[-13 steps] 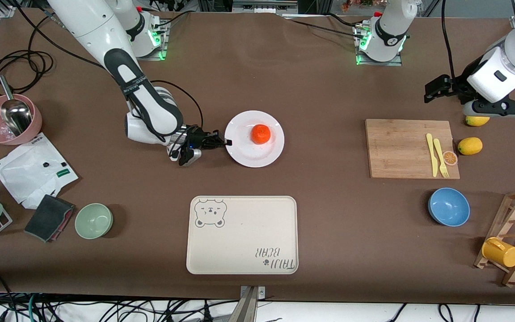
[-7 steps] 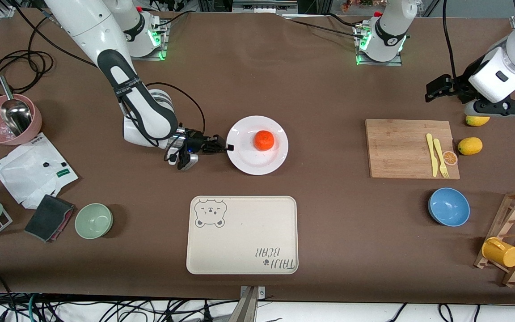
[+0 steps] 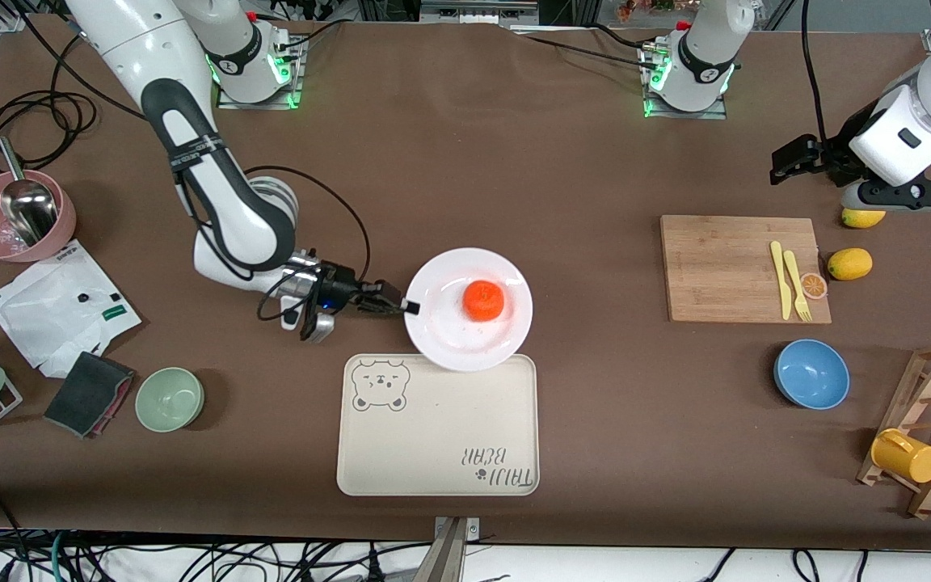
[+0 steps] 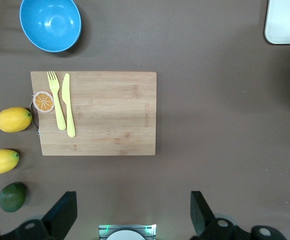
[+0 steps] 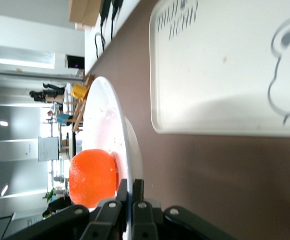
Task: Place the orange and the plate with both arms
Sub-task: 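Slide the plate with the right gripper onto the bear tray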
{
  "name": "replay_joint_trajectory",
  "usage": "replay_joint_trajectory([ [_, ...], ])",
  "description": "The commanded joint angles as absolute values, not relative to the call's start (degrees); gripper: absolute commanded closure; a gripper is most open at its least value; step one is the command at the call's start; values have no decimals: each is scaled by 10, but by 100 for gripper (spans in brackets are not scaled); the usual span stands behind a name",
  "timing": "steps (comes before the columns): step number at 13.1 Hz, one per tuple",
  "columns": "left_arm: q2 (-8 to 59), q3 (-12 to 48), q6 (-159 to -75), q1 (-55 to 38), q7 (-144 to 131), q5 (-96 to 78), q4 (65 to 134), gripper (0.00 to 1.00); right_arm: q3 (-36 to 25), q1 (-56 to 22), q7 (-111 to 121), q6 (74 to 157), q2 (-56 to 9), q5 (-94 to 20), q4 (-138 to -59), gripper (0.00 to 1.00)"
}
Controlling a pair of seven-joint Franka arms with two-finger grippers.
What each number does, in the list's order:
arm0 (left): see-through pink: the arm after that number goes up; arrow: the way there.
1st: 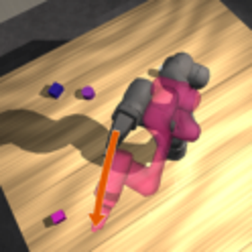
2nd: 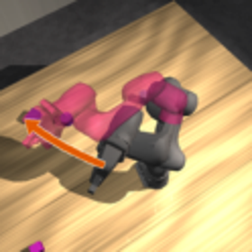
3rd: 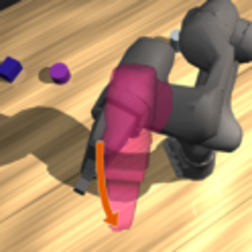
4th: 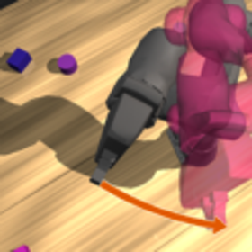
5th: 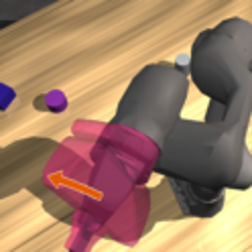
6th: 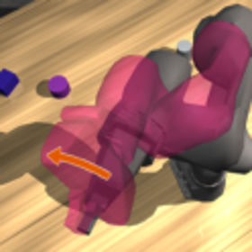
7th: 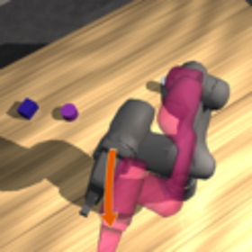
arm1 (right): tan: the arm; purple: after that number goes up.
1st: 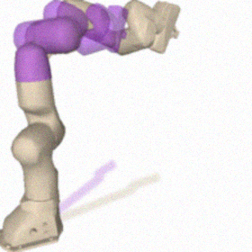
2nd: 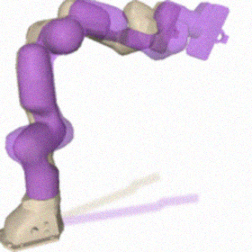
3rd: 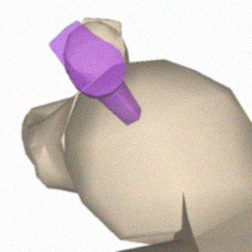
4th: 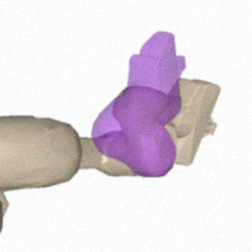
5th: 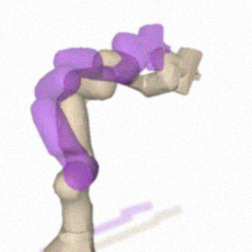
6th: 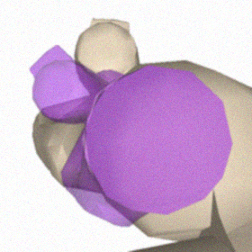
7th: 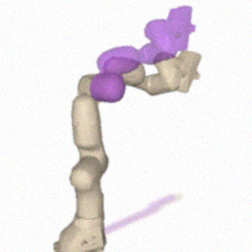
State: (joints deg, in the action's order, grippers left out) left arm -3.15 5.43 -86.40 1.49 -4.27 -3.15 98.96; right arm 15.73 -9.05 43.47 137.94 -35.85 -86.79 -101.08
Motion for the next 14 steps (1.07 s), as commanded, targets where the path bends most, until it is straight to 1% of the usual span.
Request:
replay_joint_trajectory([
  [1, -31, 56, -853, 19, -43, -35, 980, 0, 142, -87, 432, 1373, -436, -870, -917, 100],
  [4, -30, 56, -853, 19, -43, -35, 979, 0, 128, -88, 432, 1372, -503, -868, -833, 100],
  [10, -30, 56, -853, 19, -43, -35, 979, 0, 123, -93, 432, 1394, -611, -855, -715, 100],
  [11, -30, 56, -853, 18, -43, -35, 979, 0, 121, -92, 432, 1394, -620, -855, -701, 100],
  [14, -30, 56, -853, 18, -44, -35, 979, 0, 120, -93, 432, 1394, -628, -854, -697, 100],
])
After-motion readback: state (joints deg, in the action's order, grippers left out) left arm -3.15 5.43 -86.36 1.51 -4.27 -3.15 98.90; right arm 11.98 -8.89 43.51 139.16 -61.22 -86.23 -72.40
